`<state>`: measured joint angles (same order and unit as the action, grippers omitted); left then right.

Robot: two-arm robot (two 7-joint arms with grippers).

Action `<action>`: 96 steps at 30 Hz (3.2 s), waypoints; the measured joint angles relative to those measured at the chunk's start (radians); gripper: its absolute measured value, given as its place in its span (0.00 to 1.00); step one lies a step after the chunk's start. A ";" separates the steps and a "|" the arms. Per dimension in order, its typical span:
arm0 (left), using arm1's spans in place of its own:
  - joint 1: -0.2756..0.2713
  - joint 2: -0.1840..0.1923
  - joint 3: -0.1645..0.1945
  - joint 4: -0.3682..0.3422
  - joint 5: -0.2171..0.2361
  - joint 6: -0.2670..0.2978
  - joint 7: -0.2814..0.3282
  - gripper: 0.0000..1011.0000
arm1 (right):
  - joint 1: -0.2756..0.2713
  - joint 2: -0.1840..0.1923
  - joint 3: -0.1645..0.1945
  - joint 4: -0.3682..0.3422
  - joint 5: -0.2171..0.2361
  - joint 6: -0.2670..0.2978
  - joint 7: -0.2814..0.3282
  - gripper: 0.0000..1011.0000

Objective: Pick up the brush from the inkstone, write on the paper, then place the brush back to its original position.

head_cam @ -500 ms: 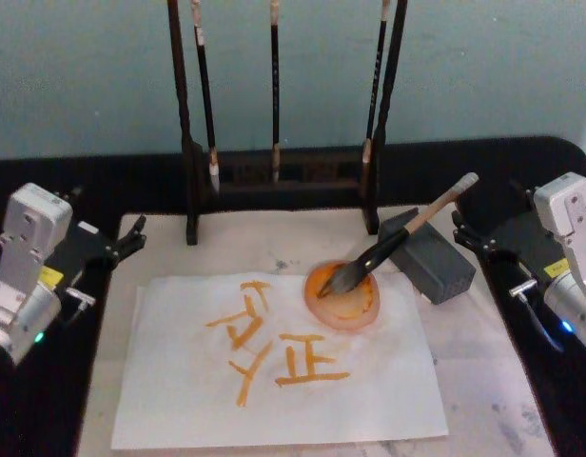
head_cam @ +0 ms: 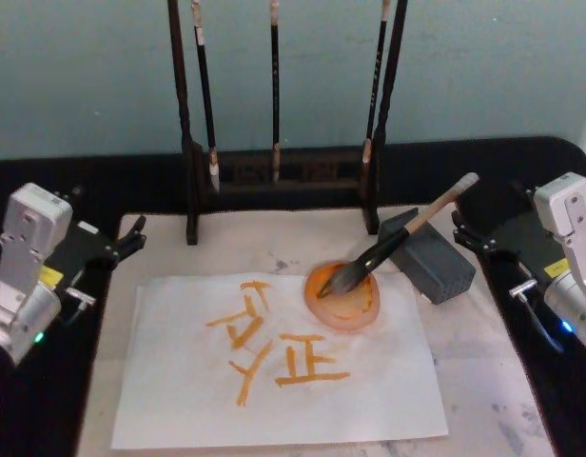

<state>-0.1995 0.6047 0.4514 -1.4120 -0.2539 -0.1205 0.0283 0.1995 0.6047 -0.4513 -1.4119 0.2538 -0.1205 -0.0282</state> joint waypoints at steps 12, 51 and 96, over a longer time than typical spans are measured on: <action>0.000 0.000 0.000 0.000 0.000 0.000 0.000 1.00 | 0.000 0.000 0.000 0.000 0.000 0.000 0.000 0.99; 0.000 0.000 0.000 0.000 0.000 0.000 0.000 1.00 | 0.000 0.000 0.000 0.000 0.000 0.000 0.000 0.99; 0.000 0.000 0.000 0.000 0.000 0.000 0.000 1.00 | -0.015 -0.189 0.300 -0.035 0.694 0.543 0.156 0.99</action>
<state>-0.1995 0.6047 0.4514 -1.4120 -0.2539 -0.1205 0.0283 0.1843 0.4158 -0.1510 -1.4466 0.9483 0.4220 0.1275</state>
